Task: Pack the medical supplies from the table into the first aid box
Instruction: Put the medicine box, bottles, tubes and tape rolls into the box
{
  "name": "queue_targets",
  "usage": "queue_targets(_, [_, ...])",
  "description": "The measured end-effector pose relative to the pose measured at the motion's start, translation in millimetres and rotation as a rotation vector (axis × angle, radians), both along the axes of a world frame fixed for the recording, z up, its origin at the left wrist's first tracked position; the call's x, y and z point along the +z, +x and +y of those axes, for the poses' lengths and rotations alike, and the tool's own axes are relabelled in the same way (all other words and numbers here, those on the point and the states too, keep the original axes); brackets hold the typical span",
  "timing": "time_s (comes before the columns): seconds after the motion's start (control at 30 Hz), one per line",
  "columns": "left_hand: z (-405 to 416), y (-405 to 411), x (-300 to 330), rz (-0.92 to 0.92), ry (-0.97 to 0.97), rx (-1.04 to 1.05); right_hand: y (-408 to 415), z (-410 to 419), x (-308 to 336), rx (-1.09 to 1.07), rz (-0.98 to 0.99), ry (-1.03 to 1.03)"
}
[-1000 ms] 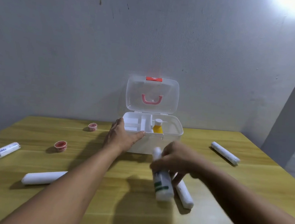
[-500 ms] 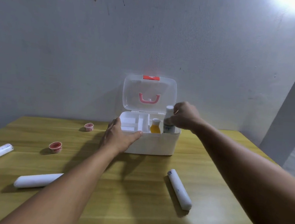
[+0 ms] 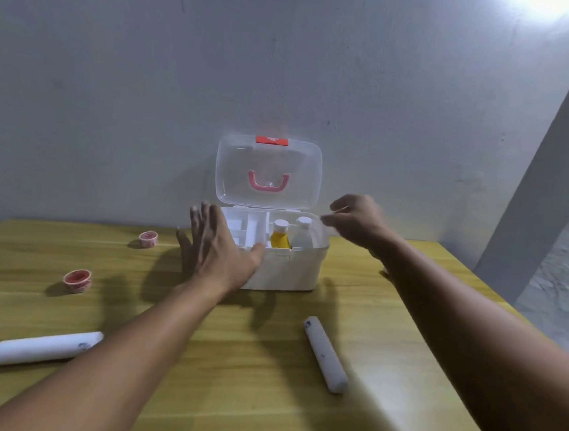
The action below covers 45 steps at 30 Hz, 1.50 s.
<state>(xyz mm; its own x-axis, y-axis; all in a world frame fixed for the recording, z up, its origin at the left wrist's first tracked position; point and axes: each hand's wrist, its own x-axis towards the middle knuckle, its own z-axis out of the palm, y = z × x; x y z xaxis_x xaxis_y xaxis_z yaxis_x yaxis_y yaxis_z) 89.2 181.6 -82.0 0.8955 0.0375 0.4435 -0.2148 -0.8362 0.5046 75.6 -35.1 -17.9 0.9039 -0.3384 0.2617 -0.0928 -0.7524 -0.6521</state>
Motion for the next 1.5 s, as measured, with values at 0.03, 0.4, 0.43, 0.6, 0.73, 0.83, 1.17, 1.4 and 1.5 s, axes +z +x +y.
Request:
queue_targets(0.03, [-4.7,-3.5,0.4,-0.020,0.041,-0.012,-2.6,-14.3,-2.7,-0.057,-0.013,-0.014])
queue_targets(0.4, [-31.2,-20.4,-10.1,-0.064,0.249,-0.086,-54.2,-75.4,-65.6,-0.128,0.371,-0.491])
queue_targets(0.43, [-31.5,-22.4,-11.5,-0.102,0.256,-0.118,-57.2,-70.7,-64.2,-0.114,0.364,-0.500])
queue_targets(0.6, [-29.4,-30.1,-22.2,-0.242,0.266,-0.281,-76.7,-26.5,-48.3,0.087,0.417,-0.451])
queue_targets(0.73, [-26.3,-31.8,-24.4,-0.243,0.309,-0.298,-88.0,7.6,-42.3,0.271,0.473,-0.343])
queue_targets(0.83, [-25.1,-32.2,-22.0,-0.224,0.337,-0.298,-88.2,26.4,-44.1,0.311,0.528,-0.403])
queue_targets(1.17, [-19.3,-29.2,-18.1,-0.218,0.351,-0.347,-88.7,54.9,-45.4,0.276,0.546,-0.581])
queue_targets(1.4, [0.7,-12.4,-26.8,-0.337,0.182,-0.288,-68.0,30.4,5.4,0.015,-0.309,-0.042])
queue_targets(1.5, [3.1,-9.7,-24.9,-0.378,0.173,-0.291,-50.2,34.2,12.9,-0.020,-0.503,0.006])
